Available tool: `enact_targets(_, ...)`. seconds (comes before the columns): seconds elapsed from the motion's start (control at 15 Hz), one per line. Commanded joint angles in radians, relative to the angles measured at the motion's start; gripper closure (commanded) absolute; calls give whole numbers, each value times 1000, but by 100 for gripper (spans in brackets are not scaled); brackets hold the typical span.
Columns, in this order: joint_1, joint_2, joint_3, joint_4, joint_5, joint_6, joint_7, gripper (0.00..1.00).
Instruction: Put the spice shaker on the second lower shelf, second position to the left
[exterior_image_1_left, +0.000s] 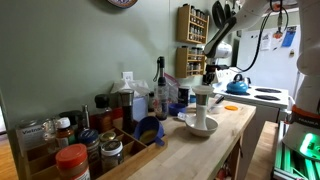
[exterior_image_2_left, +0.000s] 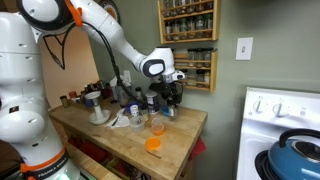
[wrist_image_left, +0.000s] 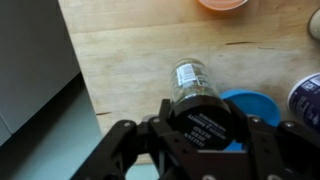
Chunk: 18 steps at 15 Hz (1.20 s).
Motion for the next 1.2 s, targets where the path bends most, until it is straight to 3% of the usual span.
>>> enact_targets(0.0, -4, -156, -3, -5, 35, -93, -33, 70)
enact_targets(0.4, 44, -353, -45, 17, 105, -196, -101, 70)
enact_targets(0.67, 87, -458, -80, 22, 131, -205, -114, 70)
enact_targets(1.13, 189, -511, -142, 39, 254, -90, -134, 70)
